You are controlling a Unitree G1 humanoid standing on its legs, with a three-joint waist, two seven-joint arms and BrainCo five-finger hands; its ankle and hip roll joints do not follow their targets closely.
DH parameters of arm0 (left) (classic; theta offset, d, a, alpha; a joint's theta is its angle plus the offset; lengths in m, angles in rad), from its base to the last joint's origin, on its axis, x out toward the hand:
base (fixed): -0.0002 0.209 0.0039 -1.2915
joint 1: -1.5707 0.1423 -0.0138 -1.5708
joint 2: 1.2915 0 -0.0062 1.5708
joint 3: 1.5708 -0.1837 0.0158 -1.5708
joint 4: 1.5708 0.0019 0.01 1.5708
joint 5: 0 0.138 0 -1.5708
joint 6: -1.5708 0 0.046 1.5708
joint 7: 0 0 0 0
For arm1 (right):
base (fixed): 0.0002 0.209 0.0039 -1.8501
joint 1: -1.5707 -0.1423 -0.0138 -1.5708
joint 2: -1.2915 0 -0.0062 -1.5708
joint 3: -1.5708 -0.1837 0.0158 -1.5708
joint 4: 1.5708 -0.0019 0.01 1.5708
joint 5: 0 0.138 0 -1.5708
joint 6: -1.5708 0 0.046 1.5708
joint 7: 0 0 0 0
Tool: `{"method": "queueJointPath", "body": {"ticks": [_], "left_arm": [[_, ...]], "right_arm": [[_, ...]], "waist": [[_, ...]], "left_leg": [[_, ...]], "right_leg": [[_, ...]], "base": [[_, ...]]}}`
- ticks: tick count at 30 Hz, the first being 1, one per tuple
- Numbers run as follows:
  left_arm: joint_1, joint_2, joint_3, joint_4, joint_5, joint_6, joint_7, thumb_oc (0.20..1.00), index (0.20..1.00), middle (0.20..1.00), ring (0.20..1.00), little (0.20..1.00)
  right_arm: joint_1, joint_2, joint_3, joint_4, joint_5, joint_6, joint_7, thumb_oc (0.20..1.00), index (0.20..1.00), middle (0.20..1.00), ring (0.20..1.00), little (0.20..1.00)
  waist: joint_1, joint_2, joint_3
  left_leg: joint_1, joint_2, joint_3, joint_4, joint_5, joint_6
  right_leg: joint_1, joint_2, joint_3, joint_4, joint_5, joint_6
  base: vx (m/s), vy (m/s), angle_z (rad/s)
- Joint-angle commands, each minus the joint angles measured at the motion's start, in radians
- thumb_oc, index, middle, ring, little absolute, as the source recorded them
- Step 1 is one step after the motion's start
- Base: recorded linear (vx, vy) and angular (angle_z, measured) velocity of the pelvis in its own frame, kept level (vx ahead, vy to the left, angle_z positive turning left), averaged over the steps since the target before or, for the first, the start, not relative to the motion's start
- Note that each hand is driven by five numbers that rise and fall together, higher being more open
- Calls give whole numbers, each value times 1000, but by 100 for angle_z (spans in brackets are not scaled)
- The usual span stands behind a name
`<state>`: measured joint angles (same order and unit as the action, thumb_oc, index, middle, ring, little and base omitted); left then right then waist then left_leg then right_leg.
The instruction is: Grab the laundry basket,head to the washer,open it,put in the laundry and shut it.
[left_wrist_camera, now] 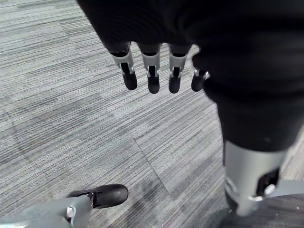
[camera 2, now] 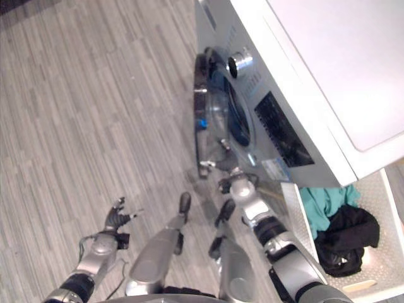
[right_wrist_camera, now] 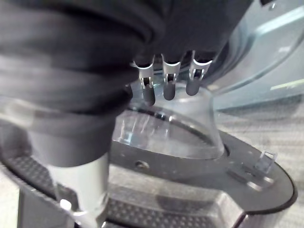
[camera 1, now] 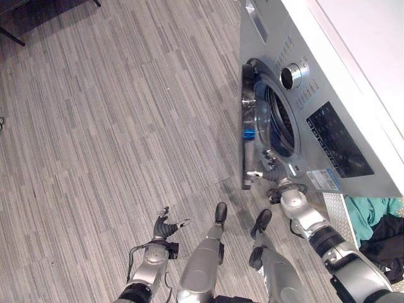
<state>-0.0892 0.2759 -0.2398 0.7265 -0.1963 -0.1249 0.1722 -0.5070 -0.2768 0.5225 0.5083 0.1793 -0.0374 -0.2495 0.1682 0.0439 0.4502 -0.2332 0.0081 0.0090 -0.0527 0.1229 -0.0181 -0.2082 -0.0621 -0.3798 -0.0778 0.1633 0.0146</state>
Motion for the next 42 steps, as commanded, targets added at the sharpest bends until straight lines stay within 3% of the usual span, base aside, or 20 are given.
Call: {"method": "queueJointPath", "body": {"ticks": [1, 4, 5, 9, 14, 15, 21, 23, 26, 27, 28, 33, 34, 42], "left_arm": [[-23, 54, -118, -17, -81, -46, 32, 1000, 1000, 1000, 1000, 1000], [-46, 68, -144, -42, -90, -59, 33, 1000, 1000, 1000, 1000, 1000], [-55, 77, -157, -56, -91, -67, 32, 1000, 1000, 1000, 1000, 1000], [-70, 103, -171, -85, -102, -69, 17, 1000, 1000, 1000, 1000, 1000], [-65, 112, -151, -105, -86, -54, 15, 1000, 1000, 1000, 1000, 1000], [-68, 109, -145, -110, -79, -50, 16, 1000, 1000, 1000, 1000, 1000], [-85, 86, -107, -156, -9, -39, 36, 1000, 1000, 1000, 1000, 1000], [-142, 71, -93, -163, 33, -38, 56, 1000, 1000, 1000, 1000, 1000], [-243, 77, -96, -148, 84, -34, 88, 1000, 1000, 1000, 1000, 1000], [-325, 97, -96, -113, 99, -29, 114, 1000, 1000, 1000, 1000, 1000], [-326, 96, -97, -112, 99, -29, 114, 1000, 1000, 1000, 1000, 1000], [-547, 231, -69, 100, 138, -5, 159, 1000, 1000, 1000, 1000, 1000], [-649, 329, -52, 250, 154, 11, 164, 1000, 1000, 1000, 1000, 1000], [-672, 421, 7, 359, 175, 35, 177, 1000, 1000, 1000, 1000, 1000]], "right_arm": [[-306, 207, 82, -1, 132, -136, 54, 1000, 1000, 1000, 1000, 1000], [-410, 224, 73, 11, 155, -147, 29, 1000, 1000, 1000, 1000, 1000], [-450, 228, 69, 19, 165, -152, 18, 1000, 1000, 1000, 1000, 1000], [-535, 151, 49, 21, 197, -147, -7, 1000, 1000, 1000, 1000, 1000], [-469, 50, 66, -46, 159, -115, 13, 1000, 1000, 1000, 1000, 1000], [-439, 32, 71, -79, 150, -114, 28, 1000, 1000, 1000, 1000, 1000], [-203, -71, 85, -294, 52, -117, 104, 1000, 1000, 1000, 1000, 1000], [-51, -134, 54, -385, -25, -126, 143, 1000, 1000, 1000, 1000, 1000], [93, -162, 9, -412, -83, -133, 150, 1000, 1000, 1000, 1000, 1000], [159, -168, -21, -408, -90, -135, 145, 1000, 1000, 1000, 1000, 1000], [160, -168, -22, -408, -90, -134, 146, 1000, 1000, 1000, 1000, 1000], [266, -212, -95, -412, -85, -157, 146, 1000, 1000, 1000, 1000, 1000], [299, -247, -129, -428, -67, -183, 150, 1000, 1000, 1000, 1000, 1000], [342, -268, -186, -489, -27, -209, 148, 1000, 1000, 1000, 1000, 1000]], "waist": [[106, -31, -66], [138, -27, -64], [153, -27, -67], [183, -50, -74], [163, -89, -67], [151, -97, -63], [81, -123, -56], [32, -127, -52], [-24, -126, -46], [-60, -124, -39], [-59, -124, -39], [-153, -138, -15], [-189, -152, 5], [-218, -171, 29]], "left_leg": [[-39, 6, -12, 101, -77, -27], [-49, -1, -37, 104, -75, -31], [-39, 3, -50, 102, -97, -39], [-44, -3, -78, 84, -88, -45], [-36, 5, -61, 72, -91, -43], [-49, -1, -51, 75, -70, -34], [-35, 10, 5, 73, -85, -28], [-31, 16, 31, 68, -88, -28], [-38, 16, 52, 63, -87, -28], [-44, 18, 65, 60, -85, -28], [-44, 18, 65, 60, -85, -28], [-70, 27, 110, 62, -78, -21], [-84, 33, 136, 68, -76, -19], [-118, 40, 148, 80, -71, -21]], "right_leg": [[18, -118, 16, 108, -151, 109], [22, -120, -5, 111, -158, 108], [36, -114, -7, 114, -183, 113], [49, -109, -31, 102, -189, 113], [49, -101, -16, 91, -178, 117], [37, -107, -17, 88, -152, 114], [20, -103, 29, 77, -129, 124], [4, -104, 45, 76, -121, 130], [-16, -107, 59, 80, -115, 134], [-35, -109, 69, 84, -111, 136], [-35, -109, 69, 85, -111, 136], [-93, -107, 98, 102, -94, 143], [-122, -103, 110, 111, -85, 148], [-159, -98, 115, 107, -66, 151]], "base": [[-12, -23, 16], [28, -44, 41], [103, -66, 53], [67, -42, 47], [3, 10, 39], [-86, 56, -1], [-31, 54, -36], [-37, 58, -47], [-54, 49, -51], [-61, 52, -53], [-68, 57, -53], [-69, 61, -37], [-74, 73, -54], [-3, 27, -24]]}}
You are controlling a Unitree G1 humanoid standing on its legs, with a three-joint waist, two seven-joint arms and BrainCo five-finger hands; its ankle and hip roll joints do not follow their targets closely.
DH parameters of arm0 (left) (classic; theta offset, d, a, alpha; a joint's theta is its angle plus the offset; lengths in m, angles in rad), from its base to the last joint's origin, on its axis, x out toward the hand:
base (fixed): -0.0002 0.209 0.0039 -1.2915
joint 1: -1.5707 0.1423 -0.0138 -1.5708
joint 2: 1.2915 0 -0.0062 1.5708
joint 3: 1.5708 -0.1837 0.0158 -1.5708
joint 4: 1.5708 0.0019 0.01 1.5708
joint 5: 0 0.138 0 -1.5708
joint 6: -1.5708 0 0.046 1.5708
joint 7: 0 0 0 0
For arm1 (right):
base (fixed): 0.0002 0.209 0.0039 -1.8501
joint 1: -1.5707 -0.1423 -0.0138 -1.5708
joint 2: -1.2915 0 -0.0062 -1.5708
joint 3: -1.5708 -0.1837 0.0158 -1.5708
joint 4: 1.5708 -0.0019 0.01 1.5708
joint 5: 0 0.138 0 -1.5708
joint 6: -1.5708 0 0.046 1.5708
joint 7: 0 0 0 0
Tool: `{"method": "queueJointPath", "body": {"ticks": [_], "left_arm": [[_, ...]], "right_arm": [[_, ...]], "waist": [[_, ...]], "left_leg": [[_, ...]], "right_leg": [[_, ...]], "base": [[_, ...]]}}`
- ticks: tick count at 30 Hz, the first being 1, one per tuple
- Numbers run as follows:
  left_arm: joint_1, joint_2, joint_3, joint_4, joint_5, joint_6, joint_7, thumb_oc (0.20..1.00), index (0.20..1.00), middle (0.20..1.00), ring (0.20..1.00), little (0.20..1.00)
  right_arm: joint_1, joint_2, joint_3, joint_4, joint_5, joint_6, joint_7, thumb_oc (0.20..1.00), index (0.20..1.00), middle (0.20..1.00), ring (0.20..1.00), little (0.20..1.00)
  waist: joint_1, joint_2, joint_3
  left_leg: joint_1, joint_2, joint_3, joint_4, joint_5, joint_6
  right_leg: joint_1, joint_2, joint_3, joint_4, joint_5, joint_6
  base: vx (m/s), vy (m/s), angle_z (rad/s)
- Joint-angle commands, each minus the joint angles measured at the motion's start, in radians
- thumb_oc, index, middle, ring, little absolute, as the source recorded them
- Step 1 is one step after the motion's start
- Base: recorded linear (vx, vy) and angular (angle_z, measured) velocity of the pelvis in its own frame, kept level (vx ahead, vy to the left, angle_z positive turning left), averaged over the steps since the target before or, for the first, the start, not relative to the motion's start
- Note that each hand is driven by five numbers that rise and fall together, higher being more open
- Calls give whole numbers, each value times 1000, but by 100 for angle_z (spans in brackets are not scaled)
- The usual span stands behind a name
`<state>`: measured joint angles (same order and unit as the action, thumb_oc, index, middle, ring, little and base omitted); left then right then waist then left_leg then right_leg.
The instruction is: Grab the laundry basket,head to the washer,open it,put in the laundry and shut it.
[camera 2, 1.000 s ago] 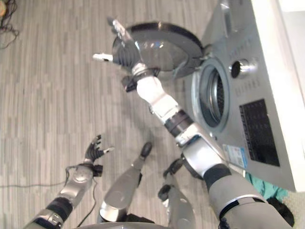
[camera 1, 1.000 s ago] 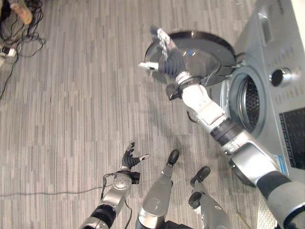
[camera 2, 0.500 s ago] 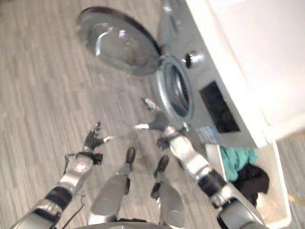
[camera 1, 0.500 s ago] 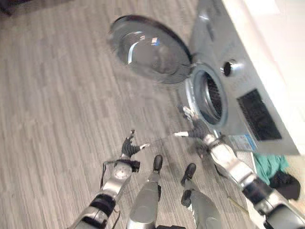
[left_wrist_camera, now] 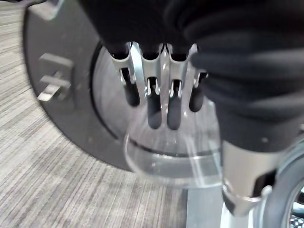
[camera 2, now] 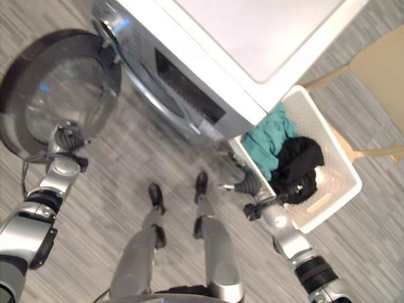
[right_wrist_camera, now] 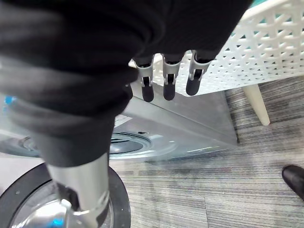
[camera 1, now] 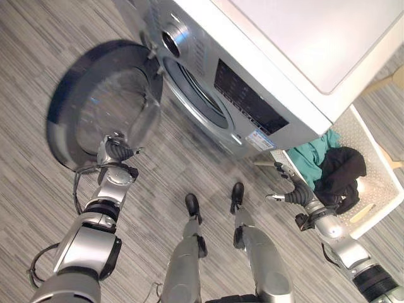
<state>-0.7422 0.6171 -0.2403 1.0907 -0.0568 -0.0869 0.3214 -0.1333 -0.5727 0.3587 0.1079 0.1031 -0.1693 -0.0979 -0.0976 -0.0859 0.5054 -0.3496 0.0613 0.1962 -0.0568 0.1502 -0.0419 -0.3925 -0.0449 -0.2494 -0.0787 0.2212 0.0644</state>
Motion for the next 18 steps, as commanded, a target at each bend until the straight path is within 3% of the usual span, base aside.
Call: {"method": "queueJointPath", "body": {"ticks": [1, 8, 11, 18], "left_arm": [[-18, 84, 13, 4, 37, -1, 30, 1000, 1000, 1000, 1000, 1000], [87, 80, 77, -121, 2, -23, 51, 1000, 1000, 1000, 1000, 1000], [234, -21, 111, -270, -31, -49, 49, 1000, 1000, 1000, 1000, 1000], [480, -189, 117, -387, -26, -57, 0, 1000, 1000, 1000, 1000, 1000]], "right_arm": [[-25, 26, -29, -100, 56, -82, -2, 1000, 1000, 1000, 1000, 1000], [6, 64, -48, -118, 62, -85, -2, 1000, 1000, 1000, 1000, 1000], [4, 86, -68, -107, 25, -75, -23, 1000, 1000, 1000, 1000, 1000], [28, 98, -144, -128, -84, -55, -65, 1000, 1000, 1000, 1000, 1000]], "waist": [[47, -41, -26], [59, -43, -57], [69, -33, -93], [64, 2, -141]], "left_leg": [[-4, -14, -40, 85, -99, 2], [5, -19, -54, 103, -124, 1], [45, -25, -50, 110, -150, 7], [189, -35, 8, 82, -193, 30]], "right_leg": [[24, -115, -16, 107, -123, 102], [50, -117, -11, 93, -122, 104], [88, -120, 3, 97, -140, 98], [142, -124, 39, 174, -181, 98]], "base": [[20, 12, 7], [41, -3, 8], [70, 31, 0], [93, 77, -17]]}}
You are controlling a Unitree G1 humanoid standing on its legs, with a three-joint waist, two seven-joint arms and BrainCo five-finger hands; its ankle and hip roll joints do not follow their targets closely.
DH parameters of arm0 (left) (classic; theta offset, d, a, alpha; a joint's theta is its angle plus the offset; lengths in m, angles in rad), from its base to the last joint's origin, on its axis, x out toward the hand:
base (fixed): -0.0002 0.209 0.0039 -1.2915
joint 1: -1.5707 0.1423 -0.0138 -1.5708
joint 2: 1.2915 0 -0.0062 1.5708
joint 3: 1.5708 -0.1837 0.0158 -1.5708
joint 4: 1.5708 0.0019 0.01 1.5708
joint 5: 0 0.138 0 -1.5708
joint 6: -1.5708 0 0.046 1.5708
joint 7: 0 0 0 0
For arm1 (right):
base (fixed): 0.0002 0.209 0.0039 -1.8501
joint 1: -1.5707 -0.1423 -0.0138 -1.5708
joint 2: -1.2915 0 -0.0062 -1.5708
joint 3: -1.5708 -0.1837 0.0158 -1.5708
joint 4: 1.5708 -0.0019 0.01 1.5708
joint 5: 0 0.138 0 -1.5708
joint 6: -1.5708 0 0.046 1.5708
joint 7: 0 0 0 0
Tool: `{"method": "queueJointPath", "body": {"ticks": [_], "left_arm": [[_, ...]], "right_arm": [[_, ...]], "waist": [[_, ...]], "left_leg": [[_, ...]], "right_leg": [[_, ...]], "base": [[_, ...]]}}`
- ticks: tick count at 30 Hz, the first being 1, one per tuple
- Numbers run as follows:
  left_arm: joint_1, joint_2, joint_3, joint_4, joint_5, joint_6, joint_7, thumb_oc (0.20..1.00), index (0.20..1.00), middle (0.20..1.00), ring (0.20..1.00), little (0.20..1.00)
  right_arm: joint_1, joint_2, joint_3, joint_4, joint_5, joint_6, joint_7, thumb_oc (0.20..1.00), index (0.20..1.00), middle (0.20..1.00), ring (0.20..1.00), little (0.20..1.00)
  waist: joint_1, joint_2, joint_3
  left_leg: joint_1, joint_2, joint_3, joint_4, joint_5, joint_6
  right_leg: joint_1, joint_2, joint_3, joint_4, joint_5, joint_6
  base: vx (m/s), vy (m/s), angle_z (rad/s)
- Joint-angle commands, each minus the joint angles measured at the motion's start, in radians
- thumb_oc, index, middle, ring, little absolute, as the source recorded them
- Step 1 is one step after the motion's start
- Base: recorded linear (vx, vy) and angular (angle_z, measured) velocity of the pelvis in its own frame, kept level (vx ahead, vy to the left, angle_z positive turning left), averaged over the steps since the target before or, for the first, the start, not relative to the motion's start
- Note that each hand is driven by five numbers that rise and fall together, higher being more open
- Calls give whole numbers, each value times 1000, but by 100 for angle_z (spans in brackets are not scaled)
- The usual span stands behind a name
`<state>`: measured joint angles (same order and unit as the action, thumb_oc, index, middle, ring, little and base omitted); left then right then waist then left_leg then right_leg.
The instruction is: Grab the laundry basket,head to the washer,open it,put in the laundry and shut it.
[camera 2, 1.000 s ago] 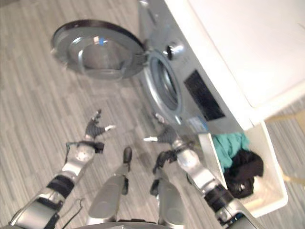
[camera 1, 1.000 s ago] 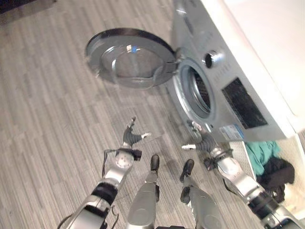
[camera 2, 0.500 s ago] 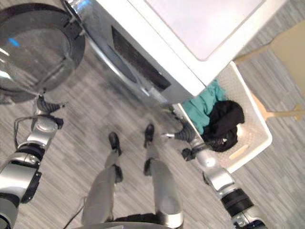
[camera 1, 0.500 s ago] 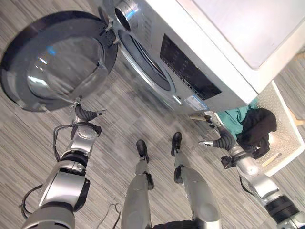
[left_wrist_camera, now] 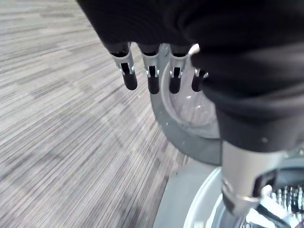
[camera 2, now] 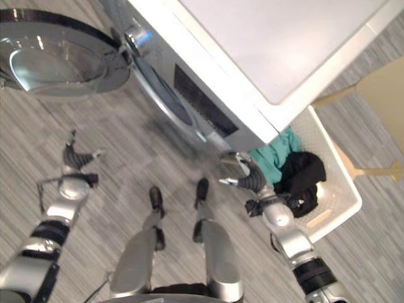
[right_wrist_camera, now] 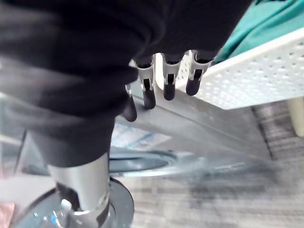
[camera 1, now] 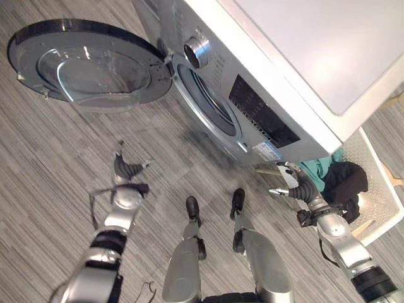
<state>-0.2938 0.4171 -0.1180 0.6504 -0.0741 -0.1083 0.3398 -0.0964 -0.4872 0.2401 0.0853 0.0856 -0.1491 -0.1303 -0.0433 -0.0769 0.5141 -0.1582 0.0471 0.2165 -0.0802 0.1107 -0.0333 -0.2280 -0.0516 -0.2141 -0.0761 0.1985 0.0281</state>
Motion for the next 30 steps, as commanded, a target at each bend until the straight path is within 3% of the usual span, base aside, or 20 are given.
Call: {"method": "queueJointPath", "body": {"ticks": [1, 2, 5, 7, 11, 13, 14, 15, 17, 18, 19, 21, 25, 30], "left_arm": [[75, -1, 4, 42, -11, -34, -28, 1000, 1000, 1000, 1000, 1000], [114, -18, 8, 34, -19, -32, -40, 1000, 1000, 1000, 1000, 1000], [232, -67, 9, 69, -26, -13, -95, 1000, 1000, 1000, 1000, 1000], [258, -82, -7, 102, -8, -5, -115, 1000, 1000, 1000, 1000, 1000], [307, -119, -15, 142, -3, -5, -158, 1000, 1000, 1000, 1000, 1000], [314, -129, -30, 144, 1, -1, -176, 1000, 1000, 1000, 1000, 1000], [323, -135, -42, 147, 2, -2, -182, 1000, 1000, 1000, 1000, 1000], [323, -135, -41, 148, 2, -3, -182, 1000, 1000, 1000, 1000, 1000], [319, -140, -61, 145, -7, -11, -182, 1000, 1000, 1000, 1000, 1000], [315, -142, -70, 142, -13, -13, -183, 1000, 1000, 1000, 1000, 1000], [318, -142, -84, 134, -23, -18, -188, 1000, 1000, 1000, 1000, 1000], [313, -141, -89, 140, -25, -18, -189, 1000, 1000, 1000, 1000, 1000], [305, -138, -96, 170, -35, -21, -200, 1000, 1000, 1000, 1000, 1000], [304, -129, -93, 205, -17, -15, -206, 1000, 1000, 1000, 1000, 1000]], "right_arm": [[-4, 11, -35, -108, -89, -69, -36, 1000, 1000, 1000, 1000, 1000], [-4, 11, -40, -105, -107, -65, -41, 1000, 1000, 1000, 1000, 1000], [13, -2, -60, -80, -227, -33, -69, 1000, 1000, 1000, 1000, 1000], [38, -9, -73, -69, -275, -22, -83, 1000, 1000, 1000, 1000, 1000], [99, -51, -97, -29, -385, -1, -109, 1000, 1000, 1000, 1000, 1000], [112, -65, -103, -21, -402, 6, -114, 1000, 1000, 1000, 1000, 1000], [99, -79, -87, -16, -405, 10, -108, 1000, 1000, 1000, 1000, 1000], [98, -80, -87, -15, -405, 10, -108, 1000, 1000, 1000, 1000, 1000], [67, -94, -50, 6, -397, 9, -101, 1000, 1000, 1000, 1000, 1000], [47, -102, -29, 20, -397, 10, -93, 1000, 1000, 1000, 1000, 1000], [14, -124, 7, 42, -409, 13, -82, 1000, 1000, 1000, 1000, 1000], [-3, -131, 26, 57, -411, 16, -77, 1000, 1000, 1000, 1000, 1000], [-75, -145, 97, 125, -396, 18, -58, 1000, 1000, 1000, 1000, 1000], [-128, -154, 142, 169, -426, 30, -42, 1000, 1000, 1000, 1000, 1000]], "waist": [[11, -1, -153], [16, 6, -155], [41, 29, -190], [34, 33, -212], [8, 47, -253], [-3, 47, -258], [-6, 45, -256], [-6, 47, -256], [10, 49, -243], [21, 38, -235], [34, 32, -229], [38, 32, -227], [65, 45, -221], [67, 47, -231]], "left_leg": [[24, -19, 4, 97, -158, 24], [50, -15, 28, 91, -163, 25], [143, 10, 101, 69, -194, 15], [159, 17, 113, 77, -198, 12], [163, 45, 133, 161, -218, -15], [147, 87, 149, 263, -225, -41], [125, 125, 139, 375, -194, -53], [122, 129, 139, 382, -197, -55], [75, 124, 54, 456, -156, -64], [35, 97, 19, 452, -146, -46], [-12, 67, -41, 412, -178, -35], [-17, 63, -51, 379, -182, -35], [-32, 41, -105, 247, -126, -48], [1, 31, -99, 194, -124, -38]], "right_leg": [[-18, -116, -1, 188, -163, 137], [-14, -121, -20, 205, -163, 140], [24, -164, -207, 265, -186, 150], [34, -162, -227, 269, -203, 141], [96, -104, -167, 181, -240, 107], [128, -78, -148, 144, -251, 85], [150, -57, -123, 125, -261, 62], [151, -54, -122, 124, -261, 60], [160, -30, -83, 118, -271, 40], [152, -36, -75, 114, -255, 32], [156, -35, -50, 112, -259, 39], [157, -32, -37, 111, -261, 42], [153, -12, 5, 113, -260, 53], [146, -13, 17, 111, -253, 62]], "base": [[87, 87, -36], [104, 46, -73], [181, -71, -90], [106, -147, -75], [114, -180, -29], [121, -272, -42], [102, -203, -43], [100, -134, -56], [4, -63, -83], [-8, -64, -91], [-17, -34, -77], [55, 19, -60], [49, 62, -37], [54, 102, -33]]}}
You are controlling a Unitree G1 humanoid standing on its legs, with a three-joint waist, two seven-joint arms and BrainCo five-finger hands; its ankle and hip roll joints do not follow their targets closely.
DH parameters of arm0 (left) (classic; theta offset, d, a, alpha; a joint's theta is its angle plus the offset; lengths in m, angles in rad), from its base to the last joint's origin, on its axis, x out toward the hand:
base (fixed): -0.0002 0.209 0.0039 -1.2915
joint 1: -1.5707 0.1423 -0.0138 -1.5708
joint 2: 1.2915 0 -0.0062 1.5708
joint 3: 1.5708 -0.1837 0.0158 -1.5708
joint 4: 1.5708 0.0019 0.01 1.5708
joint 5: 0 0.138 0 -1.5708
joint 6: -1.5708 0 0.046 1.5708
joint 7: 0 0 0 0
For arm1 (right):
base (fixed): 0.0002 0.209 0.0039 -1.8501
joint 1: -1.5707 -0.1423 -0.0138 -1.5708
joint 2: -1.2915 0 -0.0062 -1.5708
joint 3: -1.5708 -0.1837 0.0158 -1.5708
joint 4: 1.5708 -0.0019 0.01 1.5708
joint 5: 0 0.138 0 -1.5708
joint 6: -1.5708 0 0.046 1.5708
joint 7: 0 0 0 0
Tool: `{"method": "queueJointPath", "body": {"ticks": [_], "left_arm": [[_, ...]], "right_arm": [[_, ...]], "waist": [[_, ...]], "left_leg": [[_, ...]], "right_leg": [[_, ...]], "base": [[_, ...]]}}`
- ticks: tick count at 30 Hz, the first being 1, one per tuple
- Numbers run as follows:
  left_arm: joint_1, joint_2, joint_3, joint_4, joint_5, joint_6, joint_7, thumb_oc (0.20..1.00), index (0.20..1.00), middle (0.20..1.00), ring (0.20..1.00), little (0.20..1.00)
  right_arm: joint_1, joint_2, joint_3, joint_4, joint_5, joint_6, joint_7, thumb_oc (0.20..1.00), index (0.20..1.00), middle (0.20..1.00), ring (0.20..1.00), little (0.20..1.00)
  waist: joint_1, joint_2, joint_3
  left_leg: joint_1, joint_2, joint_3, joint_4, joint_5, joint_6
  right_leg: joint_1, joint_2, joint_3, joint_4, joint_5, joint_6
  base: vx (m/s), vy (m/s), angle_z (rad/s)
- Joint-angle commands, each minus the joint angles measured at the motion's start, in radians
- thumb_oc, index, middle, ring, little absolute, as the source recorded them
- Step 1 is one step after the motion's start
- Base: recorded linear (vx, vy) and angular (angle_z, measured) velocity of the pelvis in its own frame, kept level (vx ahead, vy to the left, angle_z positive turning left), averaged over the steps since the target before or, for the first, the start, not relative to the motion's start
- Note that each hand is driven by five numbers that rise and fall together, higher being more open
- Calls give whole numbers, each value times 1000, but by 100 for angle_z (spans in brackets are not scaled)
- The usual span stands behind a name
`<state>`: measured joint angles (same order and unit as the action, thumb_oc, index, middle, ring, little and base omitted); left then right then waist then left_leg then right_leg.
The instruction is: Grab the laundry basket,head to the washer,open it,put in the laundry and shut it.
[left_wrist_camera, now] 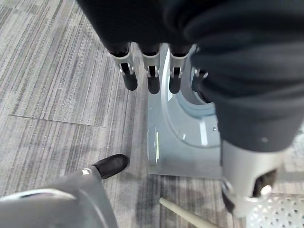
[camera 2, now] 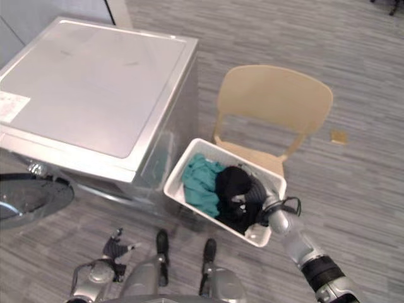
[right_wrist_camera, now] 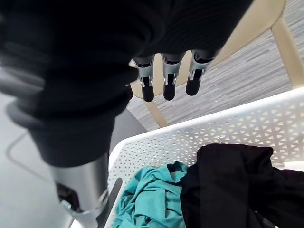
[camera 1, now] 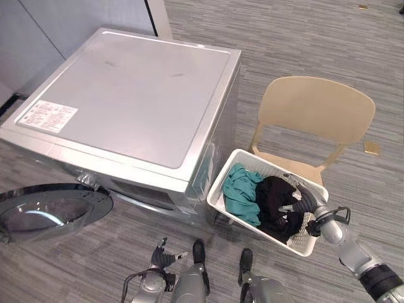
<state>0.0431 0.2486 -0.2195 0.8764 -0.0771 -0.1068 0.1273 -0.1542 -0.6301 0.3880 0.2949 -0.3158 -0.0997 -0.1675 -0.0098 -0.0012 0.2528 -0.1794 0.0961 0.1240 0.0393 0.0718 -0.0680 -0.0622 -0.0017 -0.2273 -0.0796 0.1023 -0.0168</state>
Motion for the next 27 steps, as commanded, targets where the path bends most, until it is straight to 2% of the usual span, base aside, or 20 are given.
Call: {"method": "queueJointPath", "body": {"ticks": [1, 4, 7, 9, 12, 13, 14, 15, 16, 17, 20, 22, 24, 27], "left_arm": [[-37, 49, 5, -20, -9, -20, 11, 1000, 1000, 1000, 1000, 1000], [-68, 73, 0, -18, -23, -31, 29, 1000, 1000, 1000, 1000, 1000], [-130, 103, -21, -29, -56, -50, 57, 1000, 1000, 1000, 1000, 1000], [-154, 114, -25, -27, -67, -56, 68, 1000, 1000, 1000, 1000, 1000], [-201, 130, -45, -40, -100, -70, 92, 1000, 1000, 1000, 1000, 1000], [-202, 130, -45, -40, -100, -70, 92, 1000, 1000, 1000, 1000, 1000], [-227, 134, -48, -37, -118, -73, 96, 1000, 1000, 1000, 1000, 1000], [-249, 136, -54, -47, -127, -73, 105, 1000, 1000, 1000, 1000, 1000], [-249, 136, -54, -47, -127, -73, 105, 1000, 1000, 1000, 1000, 1000], [-250, 136, -56, -51, -126, -72, 106, 1000, 1000, 1000, 1000, 1000], [-243, 124, -59, -60, -121, -69, 106, 1000, 1000, 1000, 1000, 1000], [-232, 105, -54, -68, -118, -63, 106, 1000, 1000, 1000, 1000, 1000], [-205, 81, -37, -97, -116, -54, 99, 1000, 1000, 1000, 1000, 1000], [-188, 78, -29, -117, -114, -47, 91, 1000, 1000, 1000, 1000, 1000]], "right_arm": [[-105, -7, 27, -19, -33, -16, -3, 1000, 1000, 1000, 1000, 1000], [-226, 12, 107, 57, -48, -5, -13, 1000, 1000, 1000, 1000, 1000], [-397, 63, 198, 246, -78, 35, -51, 1000, 1000, 1000, 1000, 1000], [-467, 74, 222, 331, -90, 57, -73, 1000, 1000, 1000, 1000, 1000], [-618, 101, 264, 548, -102, 103, -127, 1000, 1000, 1000, 1000, 1000], [-619, 101, 265, 549, -102, 102, -127, 1000, 1000, 1000, 1000, 1000], [-670, 111, 284, 645, -111, 123, -136, 1000, 1000, 1000, 1000, 1000], [-712, 131, 279, 739, -96, 143, -145, 762, 762, 762, 762, 762], [-713, 131, 279, 739, -96, 143, -145, 448, 448, 448, 448, 448], [-712, 138, 269, 741, -84, 146, -149, 200, 200, 200, 200, 200], [-675, 139, 233, 687, -42, 136, -160, 200, 200, 200, 200, 200], [-621, 122, 179, 580, 8, 120, -181, 200, 200, 200, 200, 200], [-490, 107, 46, 386, 86, 89, -212, 200, 200, 200, 200, 200], [-424, 110, -19, 299, 130, 74, -212, 200, 200, 200, 200, 200]], "waist": [[38, -28, 36], [58, -34, 73], [96, -32, 128], [106, -30, 148], [132, -12, 205], [132, -12, 205], [139, -3, 221], [149, 11, 238], [149, 11, 238], [151, 13, 241], [149, 14, 237], [140, 9, 227], [119, -1, 197], [109, -6, 179]], "left_leg": [[29, -27, -1, 61, -88, 6], [-1, -41, 9, 54, -82, 20], [-89, -61, -10, 39, -49, 27], [-118, -67, -16, 41, -44, 27], [-200, -81, -28, 57, -25, 28], [-201, -81, -29, 58, -26, 28], [-228, -84, -33, 64, -18, 26], [-245, -88, -43, 59, -3, 24], [-245, -88, -43, 59, -2, 24], [-245, -88, -45, 56, 2, 24], [-232, -89, -51, 31, 14, 19], [-208, -89, -55, 3, 19, 17], [-148, -82, -47, -32, 14, 16], [-113, -81, -42, -45, 9, 18]], "right_leg": [[-31, -71, 41, 121, -149, 112], [-95, -89, 57, 148, -130, 120], [-187, -118, 39, 173, -108, 125], [-216, -127, 36, 186, -106, 126], [-295, -140, 23, 210, -95, 127], [-296, -140, 23, 210, -95, 127], [-315, -142, 14, 212, -91, 127], [-331, -142, 4, 211, -86, 128], [-331, -142, 4, 211, -86, 128], [-332, -141, 2, 210, -85, 128], [-321, -138, -3, 201, -85, 129], [-304, -134, -5, 190, -85, 131], [-259, -132, -5, 171, -81, 137], [-229, -133, -4, 161, -78, 140]], "base": [[-7, 171, -9], [-78, 159, -10], [-114, 106, 5], [-90, 32, 35], [-104, 18, 23], [-111, -3, 10], [-114, -30, 15], [-114, -30, 15], [-74, -24, 18], [-28, -30, 13], [-23, -29, 11], [-26, -36, 9], [-11, -15, 1], [20, -1, -6]]}}
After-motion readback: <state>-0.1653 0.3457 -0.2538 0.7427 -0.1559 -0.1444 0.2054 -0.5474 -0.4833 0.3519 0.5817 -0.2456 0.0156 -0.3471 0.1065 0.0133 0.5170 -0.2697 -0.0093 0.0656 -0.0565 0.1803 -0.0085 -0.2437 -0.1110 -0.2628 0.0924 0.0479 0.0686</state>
